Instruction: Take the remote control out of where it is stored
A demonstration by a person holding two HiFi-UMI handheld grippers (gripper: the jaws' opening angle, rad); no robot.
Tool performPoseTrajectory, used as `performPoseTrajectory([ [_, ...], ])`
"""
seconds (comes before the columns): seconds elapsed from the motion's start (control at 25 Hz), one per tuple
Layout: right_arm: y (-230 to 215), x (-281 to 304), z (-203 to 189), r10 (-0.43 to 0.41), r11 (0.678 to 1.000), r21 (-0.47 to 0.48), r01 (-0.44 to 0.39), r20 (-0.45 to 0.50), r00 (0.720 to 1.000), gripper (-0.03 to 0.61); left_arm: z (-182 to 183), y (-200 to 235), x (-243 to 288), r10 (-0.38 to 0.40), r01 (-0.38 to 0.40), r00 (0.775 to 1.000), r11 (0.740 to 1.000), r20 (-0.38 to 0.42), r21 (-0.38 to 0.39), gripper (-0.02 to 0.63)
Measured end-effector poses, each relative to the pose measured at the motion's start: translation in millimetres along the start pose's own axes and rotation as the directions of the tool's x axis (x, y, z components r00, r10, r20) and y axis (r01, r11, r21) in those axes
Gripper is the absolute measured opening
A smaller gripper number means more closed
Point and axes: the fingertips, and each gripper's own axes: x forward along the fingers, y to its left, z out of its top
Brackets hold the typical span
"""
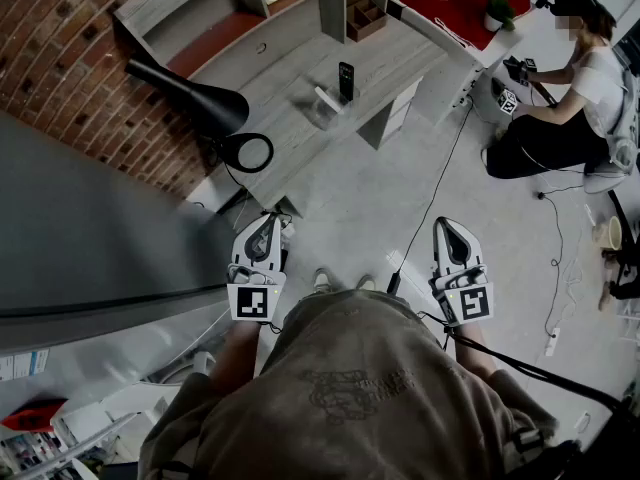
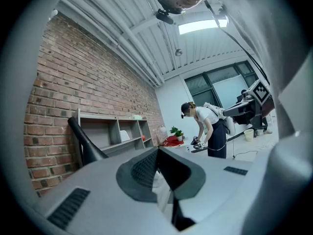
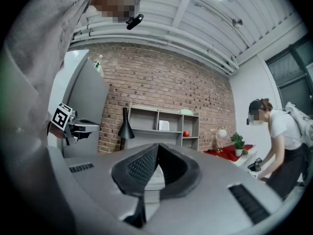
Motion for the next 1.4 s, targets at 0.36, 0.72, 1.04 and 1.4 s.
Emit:
performPoseTrajectory([
  [0.36,-9.1,3.6,-3.9,-0.001,1.000,0.000,0.001,-0.004,1.000,0.012,6.5,-8.1,13.5,-0.060,0.058,0.998,0.987,0.005,0.149,0.011],
  [0.72,-21.8,-1.5,-7.4,-0.008,0.999,0.040,0.008,0.006,1.000,0.013,1.4,-11.3,16.8,-0.012,0.012,1.000,0.999,-0.010,0.029,0.011],
  [1.04,-36.2,-4.1,-14.8,0.005,0.999,0.052,-0.004,-0.009,1.000,0.014,-3.2,-20.1,22.3,0.006,-0.006,0.999,1.000,-0.044,0.009,0.011],
  [1.4,-61.1,-7.7,-26.4,0.027,0.998,0.058,-0.025,-0.018,0.999,0.014,-4.9,-31.4,31.9,0.041,-0.040,0.996,0.999,-0.073,0.020,0.011],
])
